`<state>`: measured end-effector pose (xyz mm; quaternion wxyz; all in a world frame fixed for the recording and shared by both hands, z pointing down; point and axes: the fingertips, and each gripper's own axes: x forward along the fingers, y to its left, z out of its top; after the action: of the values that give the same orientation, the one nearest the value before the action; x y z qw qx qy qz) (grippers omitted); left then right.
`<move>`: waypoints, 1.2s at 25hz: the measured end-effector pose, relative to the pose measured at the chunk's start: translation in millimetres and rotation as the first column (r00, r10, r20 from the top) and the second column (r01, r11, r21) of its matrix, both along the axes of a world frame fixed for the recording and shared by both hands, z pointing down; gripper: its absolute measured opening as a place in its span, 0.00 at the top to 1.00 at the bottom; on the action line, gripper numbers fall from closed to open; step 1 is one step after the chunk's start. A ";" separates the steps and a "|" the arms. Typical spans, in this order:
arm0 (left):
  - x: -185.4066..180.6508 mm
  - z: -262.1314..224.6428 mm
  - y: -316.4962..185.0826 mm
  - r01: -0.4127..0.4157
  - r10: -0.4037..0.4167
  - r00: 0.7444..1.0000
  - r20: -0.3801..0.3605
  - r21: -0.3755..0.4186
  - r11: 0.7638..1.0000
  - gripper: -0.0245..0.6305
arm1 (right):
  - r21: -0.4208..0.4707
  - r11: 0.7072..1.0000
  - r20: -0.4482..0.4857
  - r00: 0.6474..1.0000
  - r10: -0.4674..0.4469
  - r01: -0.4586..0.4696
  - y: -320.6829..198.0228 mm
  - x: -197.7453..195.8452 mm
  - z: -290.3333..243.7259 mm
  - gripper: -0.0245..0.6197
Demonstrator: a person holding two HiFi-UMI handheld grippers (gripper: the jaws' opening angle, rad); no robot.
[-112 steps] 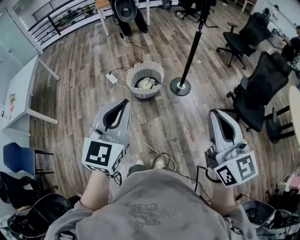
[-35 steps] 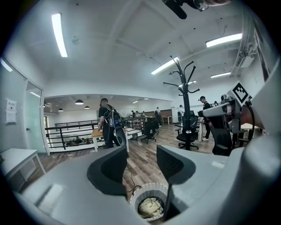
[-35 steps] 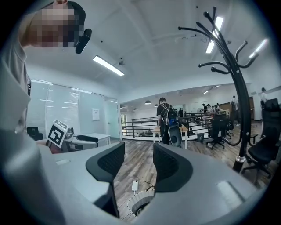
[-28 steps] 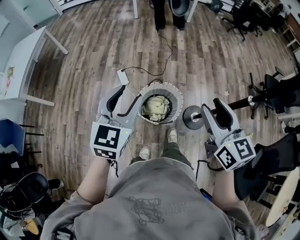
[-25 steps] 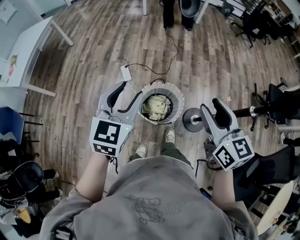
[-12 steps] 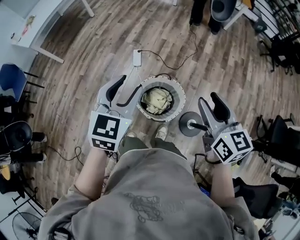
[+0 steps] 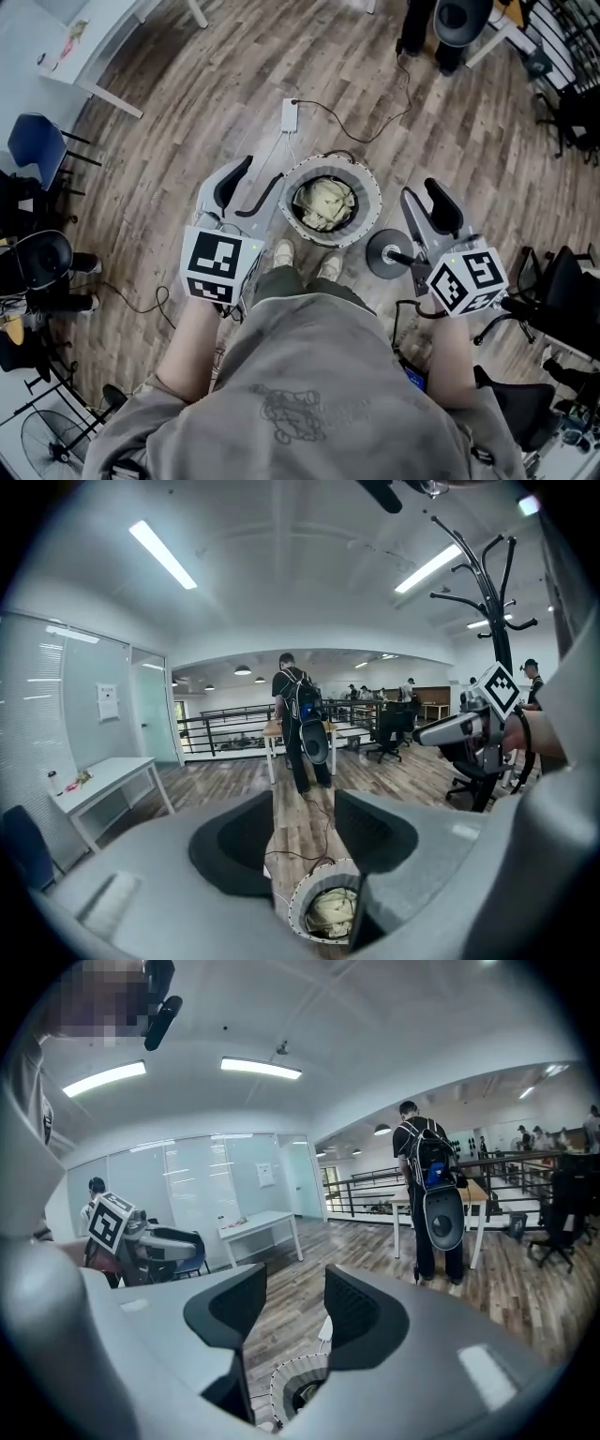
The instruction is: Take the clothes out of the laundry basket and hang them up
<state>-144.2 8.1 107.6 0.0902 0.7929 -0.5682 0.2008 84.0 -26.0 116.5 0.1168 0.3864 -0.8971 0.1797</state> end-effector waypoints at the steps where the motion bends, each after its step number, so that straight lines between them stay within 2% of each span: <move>1: -2.6 1.3 -1.7 -0.008 0.008 1.000 -0.001 -0.004 1.000 0.65 | -0.005 1.000 0.000 1.000 0.009 -0.009 -0.7 -1.8 0.6 0.62; 8: -2.5 11.9 -23.6 -0.075 0.075 0.997 -0.027 -0.027 0.997 0.65 | -0.045 0.996 -0.017 0.996 0.082 -0.083 -7.2 -0.1 18.1 0.62; 13: -8.3 33.8 -49.7 -0.046 0.034 0.990 -0.135 -0.084 0.995 0.65 | -0.091 0.990 -0.057 0.993 0.105 -0.110 -22.0 -4.3 46.8 0.64; 17: -5.8 70.6 -59.1 -0.073 0.055 0.991 -0.121 -0.148 0.986 0.65 | -0.147 0.981 -0.086 0.990 0.115 -0.127 -28.1 -10.2 79.0 0.63; 23: -3.6 143.0 -71.6 -0.097 0.075 0.992 -0.099 -0.235 0.967 0.65 | -0.259 0.948 -0.134 0.979 0.154 -0.185 -36.4 -10.7 152.6 0.67; 27: 3.4 199.1 -77.6 -0.121 0.092 0.990 -0.105 -0.314 0.942 0.63 | -0.331 0.919 -0.174 0.971 0.163 -0.214 -38.4 -10.8 213.7 0.65; 30: 7.7 239.5 -88.2 -0.119 0.083 0.989 -0.125 -0.323 0.939 0.63 | -0.382 0.893 -0.181 0.967 0.180 -0.238 -41.8 -12.4 263.2 0.65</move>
<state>-136.5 -80.1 347.1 0.2421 0.8046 -0.4793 0.2536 71.7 -67.8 379.8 0.2363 0.4604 -0.7838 0.3434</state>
